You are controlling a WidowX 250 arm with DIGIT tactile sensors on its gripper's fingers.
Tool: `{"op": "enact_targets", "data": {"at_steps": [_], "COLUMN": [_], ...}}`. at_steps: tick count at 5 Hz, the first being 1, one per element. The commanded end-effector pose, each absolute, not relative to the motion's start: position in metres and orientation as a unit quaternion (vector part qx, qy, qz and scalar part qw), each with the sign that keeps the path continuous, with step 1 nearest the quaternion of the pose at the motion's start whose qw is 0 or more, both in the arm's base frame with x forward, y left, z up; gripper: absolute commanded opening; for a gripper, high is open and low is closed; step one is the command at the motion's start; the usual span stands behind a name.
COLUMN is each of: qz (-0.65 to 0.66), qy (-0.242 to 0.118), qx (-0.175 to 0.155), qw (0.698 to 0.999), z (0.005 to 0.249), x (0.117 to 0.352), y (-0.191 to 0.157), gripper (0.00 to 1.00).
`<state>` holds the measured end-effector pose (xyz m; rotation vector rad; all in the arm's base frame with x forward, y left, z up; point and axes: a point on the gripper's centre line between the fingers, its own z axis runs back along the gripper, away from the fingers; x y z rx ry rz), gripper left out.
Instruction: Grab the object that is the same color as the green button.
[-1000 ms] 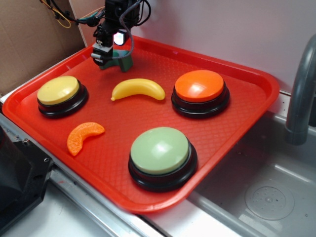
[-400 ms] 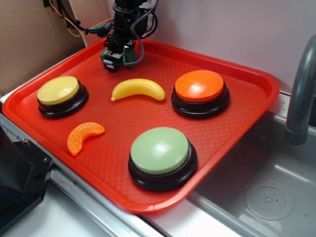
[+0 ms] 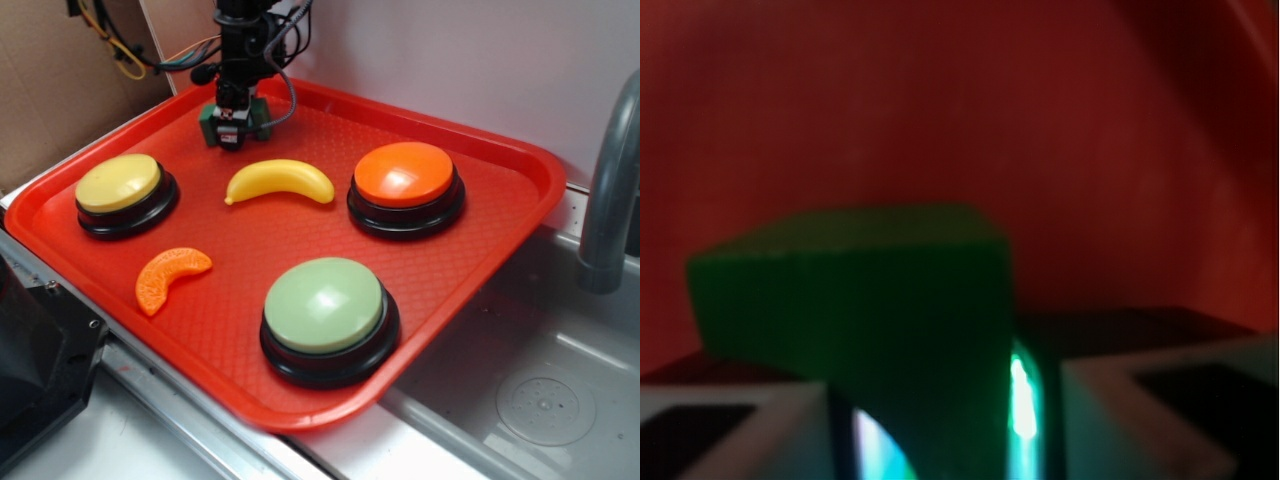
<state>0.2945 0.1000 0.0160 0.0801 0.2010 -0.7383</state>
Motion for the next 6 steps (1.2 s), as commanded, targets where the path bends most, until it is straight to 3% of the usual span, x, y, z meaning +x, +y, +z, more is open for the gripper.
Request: {"op": "enact_targets", "data": {"at_steps": [1,2,3,5,6], "qz": [-0.221,-0.182,-0.141,-0.084,-0.041], "qy": [0.038,0.033,0.029,-0.003,-0.028], "qx": [0.075,0.094,0.08,0.085,0.113], "qw": [0.972,0.978,0.986,0.993,0.992], "z": [0.08,0.105,0.142,0.184,0.191], "x": [0.285,0.281,0.268,0.241,0.234], "y": [0.073,0.053,0.034,0.013,0.006], "gripper": [0.0,0.0,0.0,0.0,0.0]}}
